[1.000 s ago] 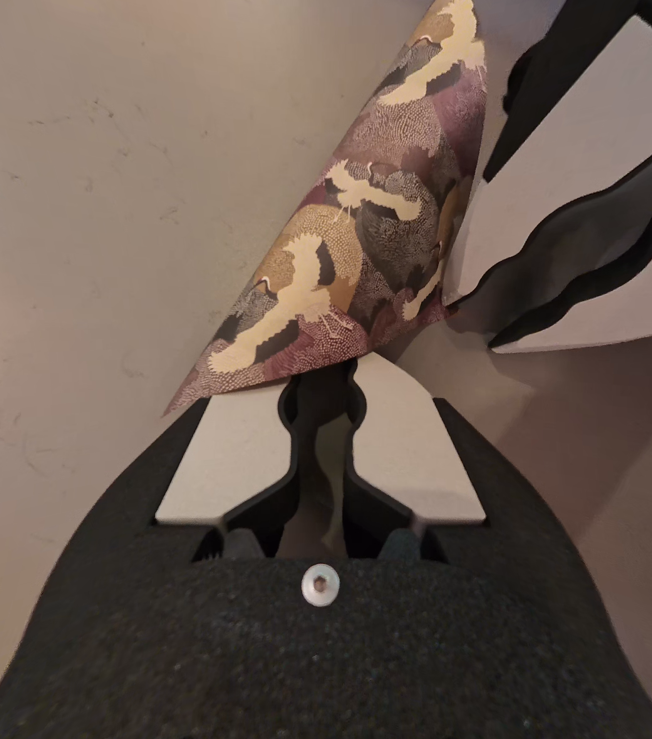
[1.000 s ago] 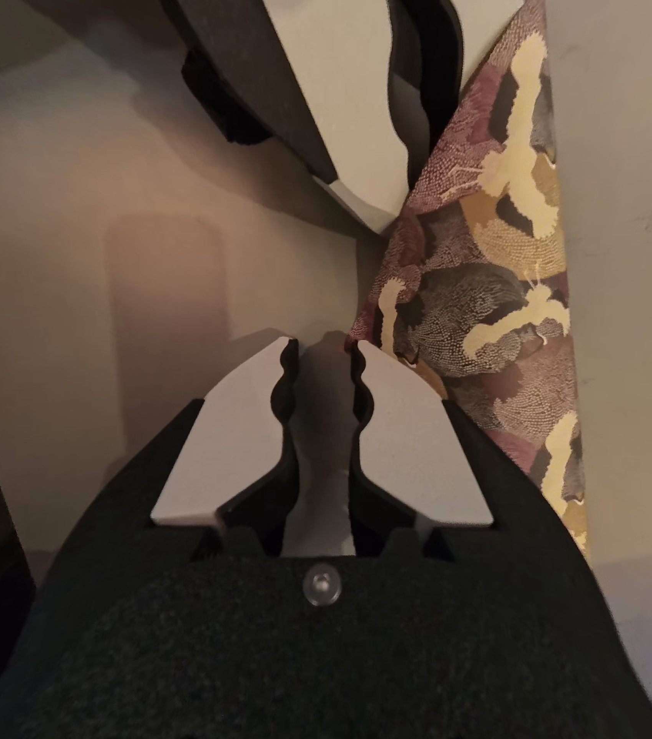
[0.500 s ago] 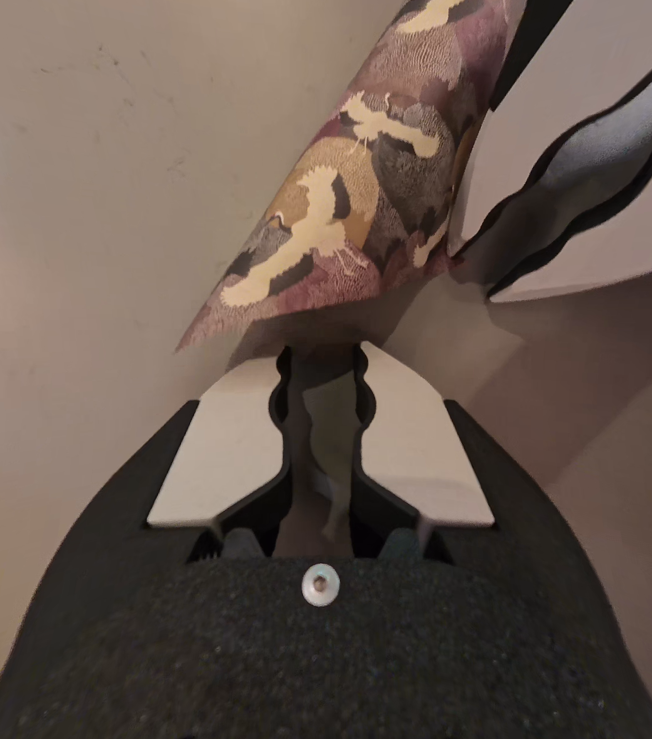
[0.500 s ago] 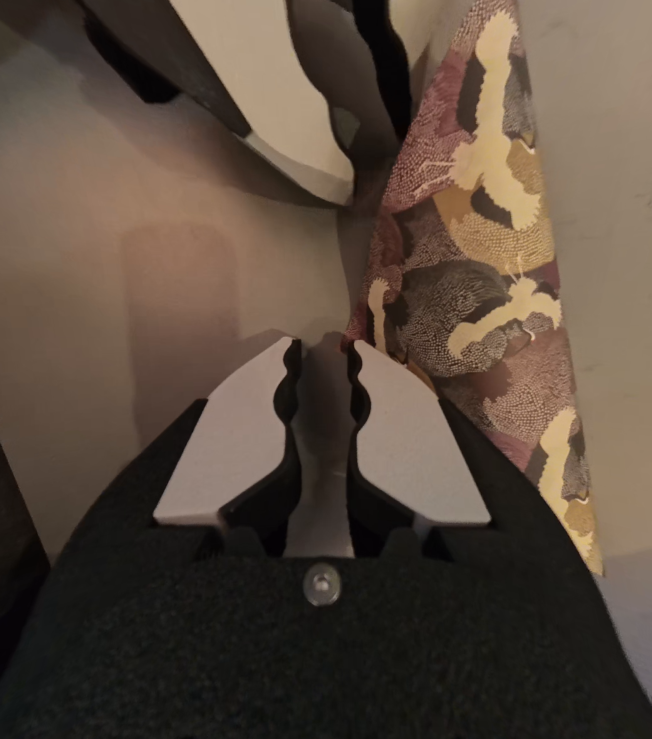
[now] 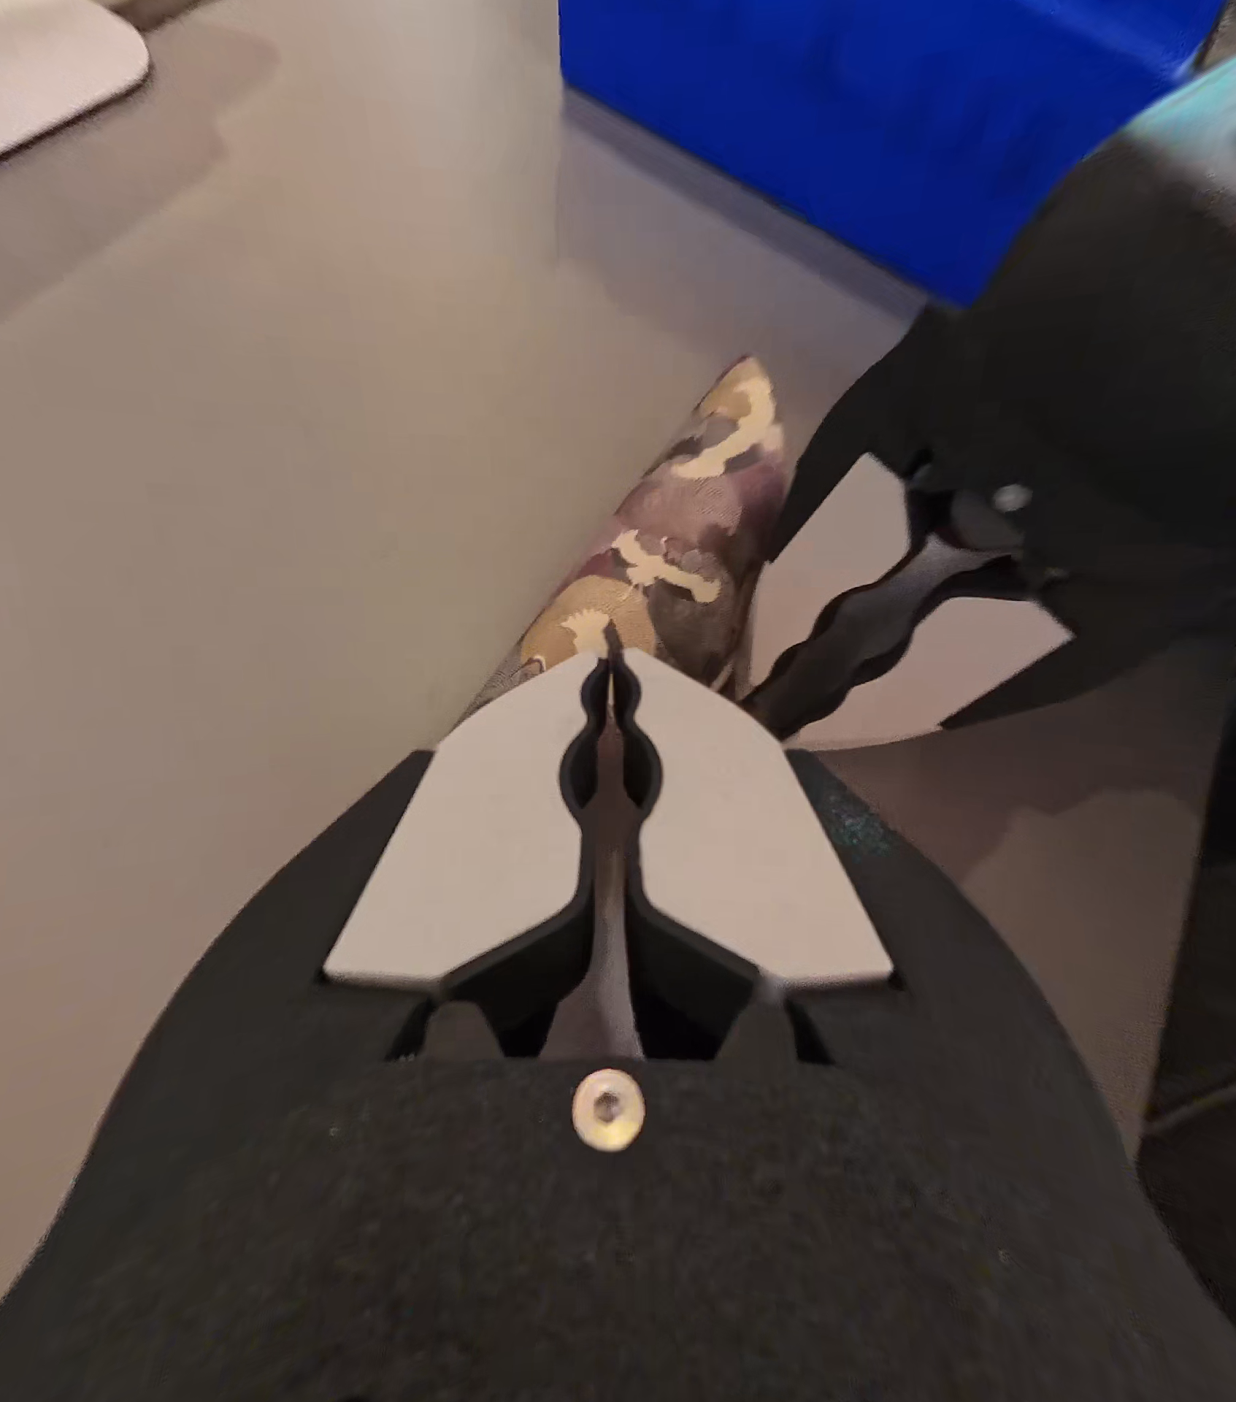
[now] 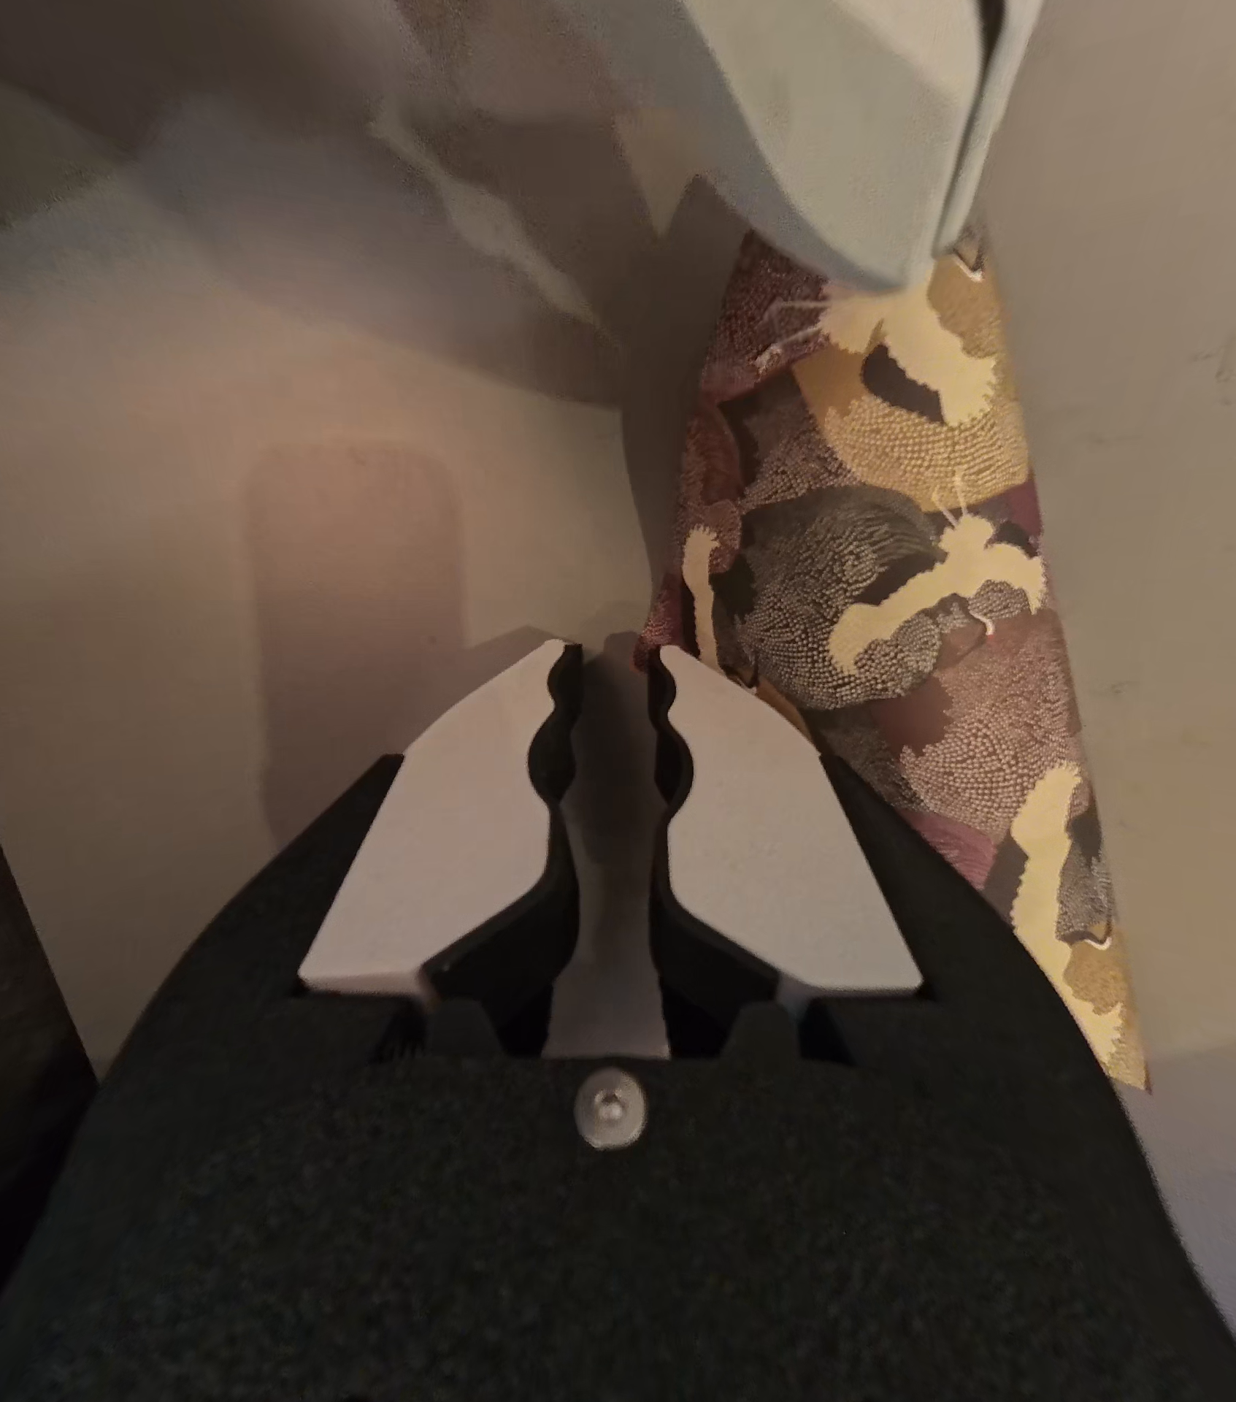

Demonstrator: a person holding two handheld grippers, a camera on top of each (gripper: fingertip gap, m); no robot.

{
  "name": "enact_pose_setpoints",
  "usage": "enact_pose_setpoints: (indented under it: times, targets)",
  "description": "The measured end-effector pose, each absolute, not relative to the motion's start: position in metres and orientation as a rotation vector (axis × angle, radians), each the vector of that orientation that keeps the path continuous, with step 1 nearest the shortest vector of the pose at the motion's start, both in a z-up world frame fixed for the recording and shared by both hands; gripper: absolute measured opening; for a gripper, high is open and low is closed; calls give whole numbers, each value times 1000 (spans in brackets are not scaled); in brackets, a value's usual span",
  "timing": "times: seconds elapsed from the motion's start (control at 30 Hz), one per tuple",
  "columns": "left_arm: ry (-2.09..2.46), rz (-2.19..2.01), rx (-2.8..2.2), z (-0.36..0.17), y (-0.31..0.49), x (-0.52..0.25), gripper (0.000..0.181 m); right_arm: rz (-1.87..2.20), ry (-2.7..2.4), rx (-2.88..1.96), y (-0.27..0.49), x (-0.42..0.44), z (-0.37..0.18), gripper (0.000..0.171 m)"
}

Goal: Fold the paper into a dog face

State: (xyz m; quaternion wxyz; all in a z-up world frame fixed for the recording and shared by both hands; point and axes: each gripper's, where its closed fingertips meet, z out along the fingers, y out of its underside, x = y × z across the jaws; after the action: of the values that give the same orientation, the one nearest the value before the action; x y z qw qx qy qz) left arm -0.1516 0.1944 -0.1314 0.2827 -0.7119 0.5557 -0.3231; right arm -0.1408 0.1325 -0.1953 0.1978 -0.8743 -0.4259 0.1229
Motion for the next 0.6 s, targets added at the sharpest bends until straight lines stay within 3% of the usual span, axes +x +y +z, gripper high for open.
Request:
enact_pose_setpoints:
  times: [0.23,0.6]
  targets:
    - [1562,-684,-1980,-174,208,-148,0,349,-1182,-2447,132,-142,-195,16]
    - [1553,-607,-2004,-181,227,-143,0,378,-1168,-2457,132,-143,-195,14]
